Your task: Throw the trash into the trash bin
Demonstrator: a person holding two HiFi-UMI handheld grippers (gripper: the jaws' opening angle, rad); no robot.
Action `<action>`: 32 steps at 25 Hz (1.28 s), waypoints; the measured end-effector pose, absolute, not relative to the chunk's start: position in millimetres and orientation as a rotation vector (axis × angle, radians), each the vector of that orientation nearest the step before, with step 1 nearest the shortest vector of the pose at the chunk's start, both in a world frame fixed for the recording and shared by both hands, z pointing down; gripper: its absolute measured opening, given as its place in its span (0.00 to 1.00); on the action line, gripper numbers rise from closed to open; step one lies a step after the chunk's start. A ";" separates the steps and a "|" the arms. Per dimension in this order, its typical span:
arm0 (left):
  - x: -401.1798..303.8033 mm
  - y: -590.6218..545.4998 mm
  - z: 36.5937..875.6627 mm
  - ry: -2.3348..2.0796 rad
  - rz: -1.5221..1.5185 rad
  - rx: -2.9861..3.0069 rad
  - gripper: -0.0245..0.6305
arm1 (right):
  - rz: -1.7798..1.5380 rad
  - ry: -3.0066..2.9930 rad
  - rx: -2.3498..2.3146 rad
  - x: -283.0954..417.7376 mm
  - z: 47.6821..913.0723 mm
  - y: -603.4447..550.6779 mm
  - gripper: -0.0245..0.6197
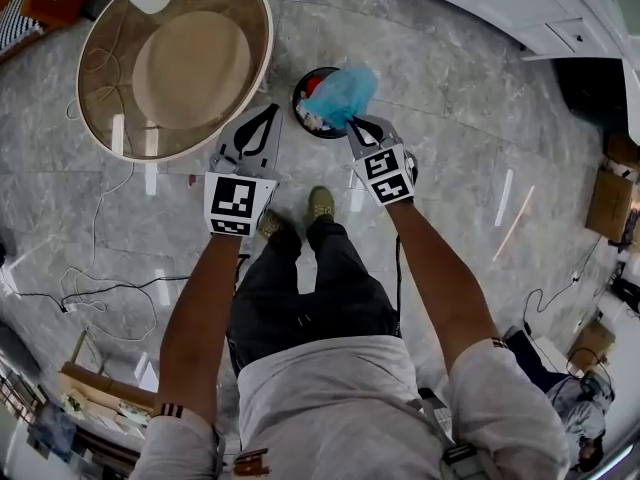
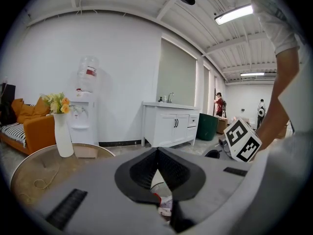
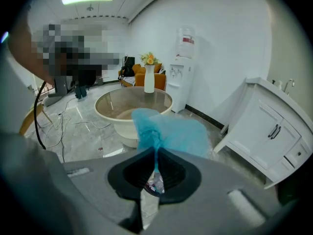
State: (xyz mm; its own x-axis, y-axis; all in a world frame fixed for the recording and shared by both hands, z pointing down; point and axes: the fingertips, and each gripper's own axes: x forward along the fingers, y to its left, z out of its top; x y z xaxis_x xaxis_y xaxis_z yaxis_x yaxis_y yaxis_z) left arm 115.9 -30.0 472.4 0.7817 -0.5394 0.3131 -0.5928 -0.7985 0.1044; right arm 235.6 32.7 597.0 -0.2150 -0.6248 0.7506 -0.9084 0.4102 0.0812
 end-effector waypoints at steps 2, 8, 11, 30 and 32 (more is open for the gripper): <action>128.0 -31.7 479.8 -0.900 0.406 2.774 0.04 | 0.504 -1.935 1.258 245.0 614.3 33.3 0.07; 151.1 -38.7 513.3 -0.947 0.424 2.760 0.04 | 0.483 -1.957 1.129 258.9 668.3 28.2 0.07; 159.8 -43.6 533.1 -0.958 0.430 2.749 0.04 | 0.475 -1.958 1.075 263.1 696.1 24.7 0.07; 176.5 -59.1 602.6 -0.906 0.530 2.817 0.04 | 0.459 -1.893 0.944 269.4 798.1 9.1 0.17; 176.1 -59.5 602.3 -0.901 0.534 2.819 0.04 | 0.462 -1.883 0.954 271.4 799.6 8.5 0.22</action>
